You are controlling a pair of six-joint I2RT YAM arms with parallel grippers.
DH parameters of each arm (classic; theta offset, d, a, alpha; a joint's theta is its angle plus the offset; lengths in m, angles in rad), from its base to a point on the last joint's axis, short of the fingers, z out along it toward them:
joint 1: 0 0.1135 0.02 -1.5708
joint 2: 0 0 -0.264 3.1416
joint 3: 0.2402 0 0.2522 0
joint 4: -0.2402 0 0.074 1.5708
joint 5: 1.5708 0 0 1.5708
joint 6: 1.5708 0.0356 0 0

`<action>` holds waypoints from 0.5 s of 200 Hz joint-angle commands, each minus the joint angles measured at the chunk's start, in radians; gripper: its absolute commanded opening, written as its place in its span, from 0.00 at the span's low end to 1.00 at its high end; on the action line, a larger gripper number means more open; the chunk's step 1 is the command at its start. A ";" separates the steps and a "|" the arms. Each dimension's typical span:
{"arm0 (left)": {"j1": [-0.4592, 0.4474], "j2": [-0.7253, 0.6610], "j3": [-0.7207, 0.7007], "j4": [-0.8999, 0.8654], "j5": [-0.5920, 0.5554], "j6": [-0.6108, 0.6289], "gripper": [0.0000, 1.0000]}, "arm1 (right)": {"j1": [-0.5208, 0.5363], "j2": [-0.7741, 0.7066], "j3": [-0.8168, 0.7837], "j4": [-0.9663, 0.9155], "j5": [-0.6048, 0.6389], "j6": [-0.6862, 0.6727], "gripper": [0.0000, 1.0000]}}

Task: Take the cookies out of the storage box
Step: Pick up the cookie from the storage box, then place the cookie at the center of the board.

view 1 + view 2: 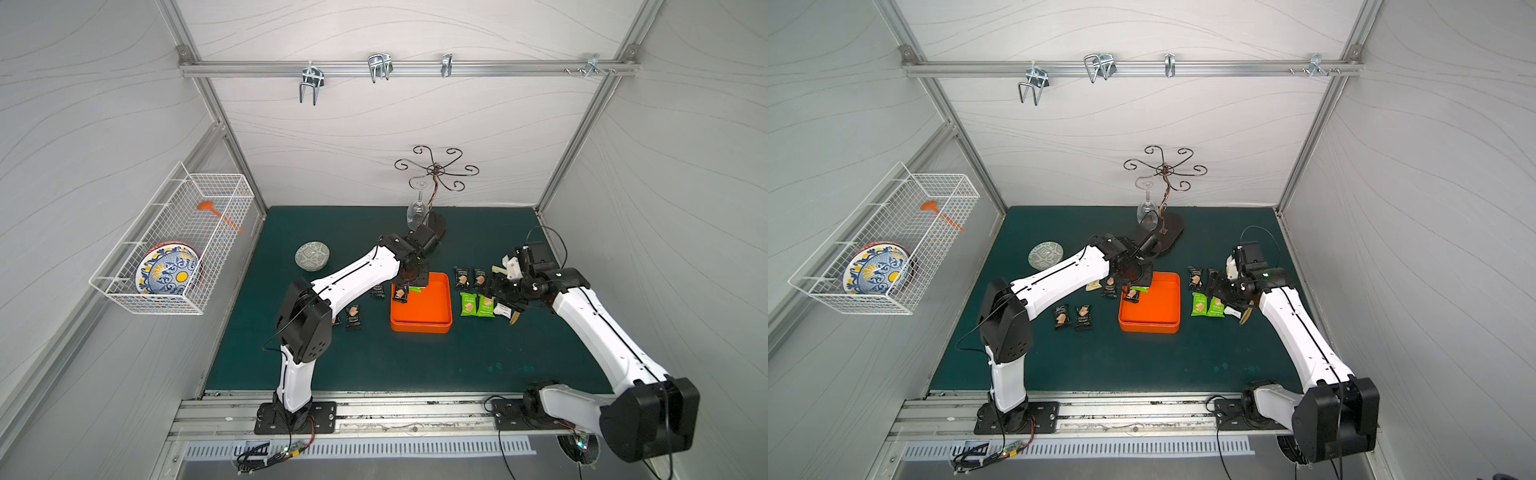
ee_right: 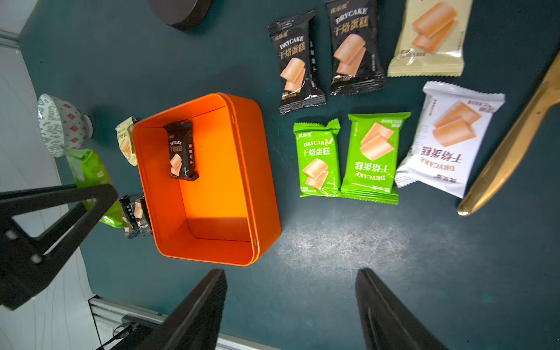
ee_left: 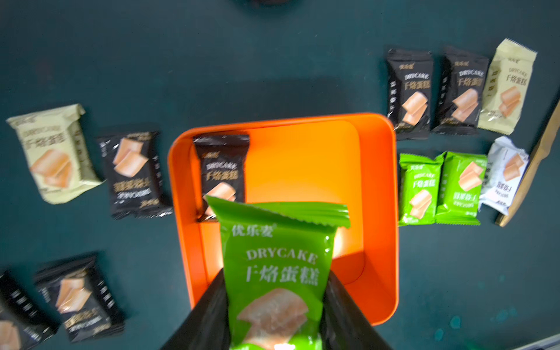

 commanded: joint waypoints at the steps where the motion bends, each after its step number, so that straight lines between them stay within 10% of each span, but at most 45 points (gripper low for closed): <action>1: 0.052 -0.063 -0.075 0.018 -0.025 0.020 0.47 | 0.046 0.035 0.005 0.035 0.018 0.036 0.73; 100: 0.359 -0.253 -0.390 0.115 0.009 0.146 0.47 | 0.148 0.225 0.108 0.066 0.035 0.040 0.72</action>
